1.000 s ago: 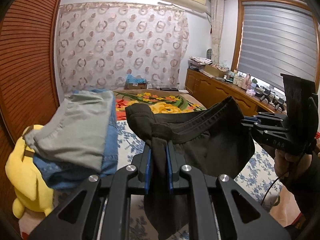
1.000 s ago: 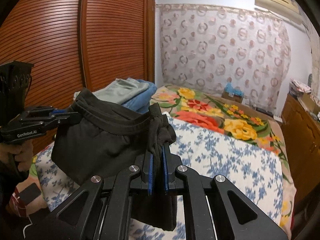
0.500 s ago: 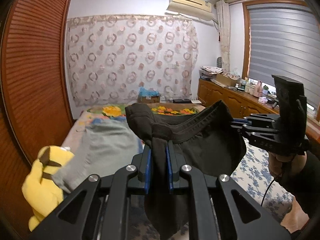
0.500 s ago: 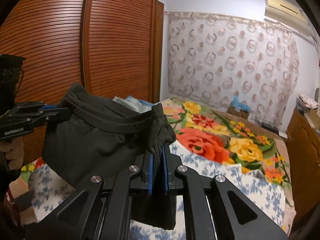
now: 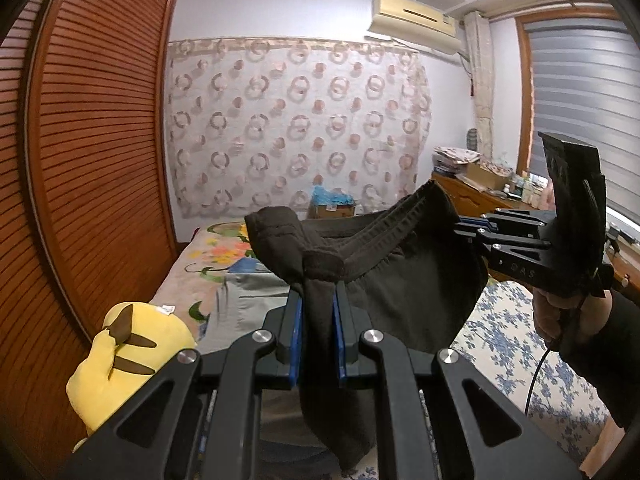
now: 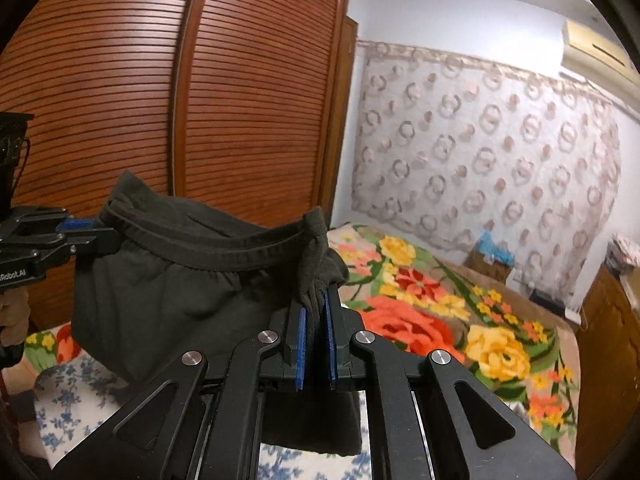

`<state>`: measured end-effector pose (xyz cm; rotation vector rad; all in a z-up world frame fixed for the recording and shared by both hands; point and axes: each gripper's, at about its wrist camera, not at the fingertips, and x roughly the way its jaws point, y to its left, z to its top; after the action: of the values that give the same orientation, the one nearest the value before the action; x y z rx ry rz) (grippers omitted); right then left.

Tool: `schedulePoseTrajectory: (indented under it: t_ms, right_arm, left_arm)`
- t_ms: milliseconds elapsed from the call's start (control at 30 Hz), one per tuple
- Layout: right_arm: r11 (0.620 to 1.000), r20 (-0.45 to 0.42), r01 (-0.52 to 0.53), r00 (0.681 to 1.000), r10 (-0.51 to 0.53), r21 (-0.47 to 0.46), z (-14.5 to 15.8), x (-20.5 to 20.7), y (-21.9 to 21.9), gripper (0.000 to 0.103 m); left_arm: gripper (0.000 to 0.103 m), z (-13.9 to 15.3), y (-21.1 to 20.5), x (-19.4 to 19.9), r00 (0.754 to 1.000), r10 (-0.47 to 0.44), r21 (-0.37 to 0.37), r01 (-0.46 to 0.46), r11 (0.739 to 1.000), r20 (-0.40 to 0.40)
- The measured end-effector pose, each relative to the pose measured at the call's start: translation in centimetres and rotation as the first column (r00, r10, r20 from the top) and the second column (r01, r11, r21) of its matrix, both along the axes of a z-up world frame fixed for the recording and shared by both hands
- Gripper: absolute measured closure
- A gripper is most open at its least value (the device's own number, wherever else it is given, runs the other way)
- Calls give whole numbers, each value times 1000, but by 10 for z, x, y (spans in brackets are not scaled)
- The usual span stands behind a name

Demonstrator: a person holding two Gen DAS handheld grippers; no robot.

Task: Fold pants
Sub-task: 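Carry the lifted black pants with both tools toward the stack of jeans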

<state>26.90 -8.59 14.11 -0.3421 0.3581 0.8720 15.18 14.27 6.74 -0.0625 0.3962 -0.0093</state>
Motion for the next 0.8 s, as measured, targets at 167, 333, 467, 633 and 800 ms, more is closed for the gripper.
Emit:
schedulePoseTrajectory:
  t_ms: [167,333,467,633,800]
  right_arm:
    - [998,36,-48,998,50,-41,-1,10,26,98]
    - [993,46,-87,995,91,-74,-10,24,59,98]
    - [990,46,-105,993,110,-95,-18,33,81,98]
    - [984,57,-131,989,139,-120,-22,40,101,98]
    - [975,65,-170,981,180,-143,-23,43,125,98]
  left_arm:
    - [92,-13,14,-3,999,53,-32,-53,998,5]
    - [92,-30,24,-9,995,96,-58,-96,994,-4]
    - [92,-36,27,-11,993,122,-77,-122,990,-4]
    - [92,-44,32,-12,988,157,-122,-157,980,-13]
    - [92,-46,32,-17,983,183,-138,-184,973,-17]
